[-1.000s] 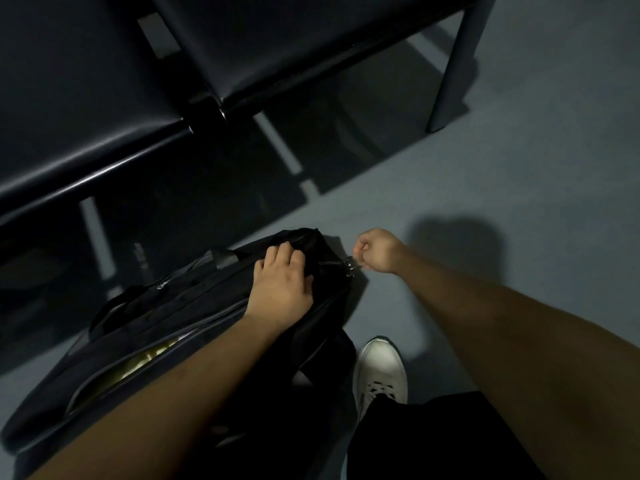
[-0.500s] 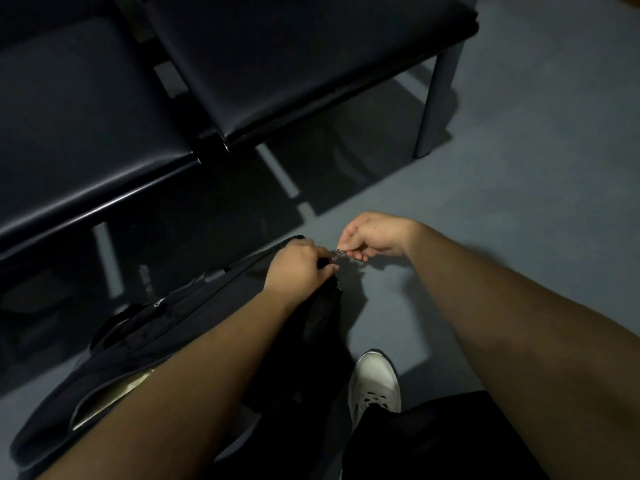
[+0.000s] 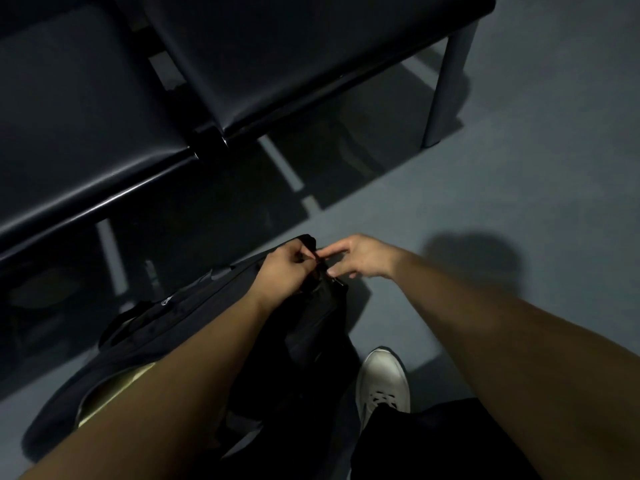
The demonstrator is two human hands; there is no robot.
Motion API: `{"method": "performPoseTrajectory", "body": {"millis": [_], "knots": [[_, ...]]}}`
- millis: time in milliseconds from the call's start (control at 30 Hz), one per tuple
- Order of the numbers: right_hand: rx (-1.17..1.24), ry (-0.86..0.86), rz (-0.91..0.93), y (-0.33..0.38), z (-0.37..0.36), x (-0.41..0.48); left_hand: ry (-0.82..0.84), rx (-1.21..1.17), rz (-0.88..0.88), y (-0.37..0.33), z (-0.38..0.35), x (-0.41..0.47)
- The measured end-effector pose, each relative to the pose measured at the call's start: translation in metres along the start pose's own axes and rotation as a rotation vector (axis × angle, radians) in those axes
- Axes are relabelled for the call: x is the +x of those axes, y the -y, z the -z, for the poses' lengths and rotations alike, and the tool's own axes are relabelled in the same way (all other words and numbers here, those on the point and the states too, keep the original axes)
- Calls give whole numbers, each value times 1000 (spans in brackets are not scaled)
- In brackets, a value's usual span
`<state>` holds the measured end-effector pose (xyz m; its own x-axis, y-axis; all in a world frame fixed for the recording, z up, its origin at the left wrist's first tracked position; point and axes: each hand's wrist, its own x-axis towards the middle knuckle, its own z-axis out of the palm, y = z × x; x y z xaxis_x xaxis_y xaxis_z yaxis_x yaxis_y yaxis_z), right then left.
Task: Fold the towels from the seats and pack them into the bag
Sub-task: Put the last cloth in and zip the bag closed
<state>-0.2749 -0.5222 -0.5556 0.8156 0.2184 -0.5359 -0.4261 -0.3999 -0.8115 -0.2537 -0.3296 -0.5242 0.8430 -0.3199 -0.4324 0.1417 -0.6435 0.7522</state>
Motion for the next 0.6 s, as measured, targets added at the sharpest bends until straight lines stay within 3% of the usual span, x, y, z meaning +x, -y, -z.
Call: {"method": "performPoseTrajectory", "body": {"millis": [167,367,433,600], "knots": [[-122,-172,140,4,-13,8,33,-101,27,8,5,0],[-340,-249,284,12,-15,5,-22,405,-91,-16,15,-2],[-437,-244,292,11,-11,4,35,480,-27,-27,23,-1],[-509,-276,274,2,0,-7,144,323,160,-32,71,-18]]}}
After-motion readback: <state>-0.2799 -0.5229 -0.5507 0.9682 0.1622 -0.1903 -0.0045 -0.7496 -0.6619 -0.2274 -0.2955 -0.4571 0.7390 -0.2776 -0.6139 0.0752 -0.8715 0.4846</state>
